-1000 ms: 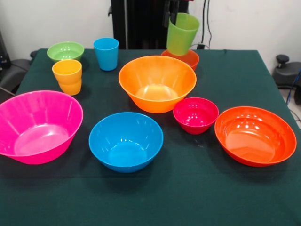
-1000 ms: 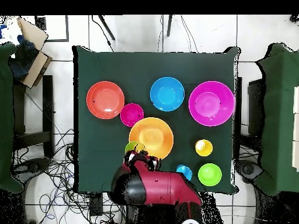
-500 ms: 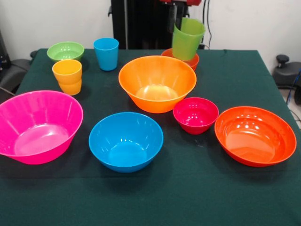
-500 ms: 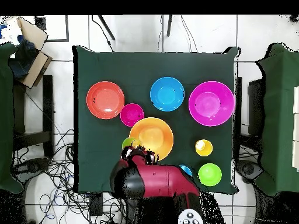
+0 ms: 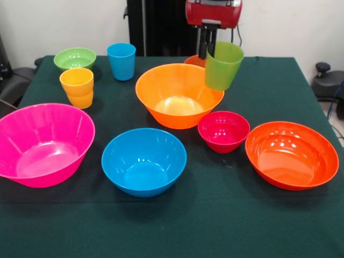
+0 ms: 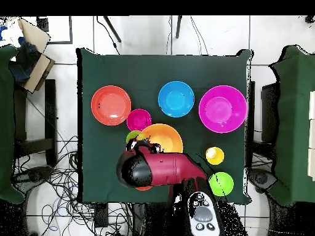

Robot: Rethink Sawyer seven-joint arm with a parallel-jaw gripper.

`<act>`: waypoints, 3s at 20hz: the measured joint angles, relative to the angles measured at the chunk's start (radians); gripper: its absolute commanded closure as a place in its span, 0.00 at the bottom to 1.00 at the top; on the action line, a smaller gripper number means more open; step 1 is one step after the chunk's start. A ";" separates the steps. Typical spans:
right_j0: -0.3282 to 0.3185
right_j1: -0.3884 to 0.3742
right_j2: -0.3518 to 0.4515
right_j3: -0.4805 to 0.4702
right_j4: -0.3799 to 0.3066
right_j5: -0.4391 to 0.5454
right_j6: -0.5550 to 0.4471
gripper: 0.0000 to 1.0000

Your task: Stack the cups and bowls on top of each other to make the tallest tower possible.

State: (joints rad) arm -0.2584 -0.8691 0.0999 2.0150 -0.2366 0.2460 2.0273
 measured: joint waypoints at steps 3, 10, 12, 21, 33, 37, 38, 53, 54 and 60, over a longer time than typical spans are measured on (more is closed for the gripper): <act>-0.030 0.011 0.027 -0.017 0.000 0.023 0.000 1.00; -0.135 -0.007 0.105 -0.014 0.000 0.079 0.000 1.00; -0.182 -0.032 0.143 -0.003 0.000 0.091 0.000 1.00; -0.222 -0.100 0.198 0.007 -0.001 0.130 0.000 1.00; -0.234 -0.115 0.245 0.007 -0.001 0.155 0.000 1.00; -0.275 -0.123 0.273 0.007 -0.001 0.176 0.000 1.00; -0.289 -0.127 0.283 0.007 -0.001 0.181 0.000 1.00; -0.411 -0.133 0.364 0.007 -0.059 0.222 0.000 1.00; -0.412 -0.132 0.366 0.007 -0.063 0.222 0.000 1.00; -0.412 -0.130 0.381 0.007 -0.085 0.222 0.000 1.00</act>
State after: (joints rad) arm -0.6706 -0.9990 0.4806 2.0221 -0.3220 0.4682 2.0273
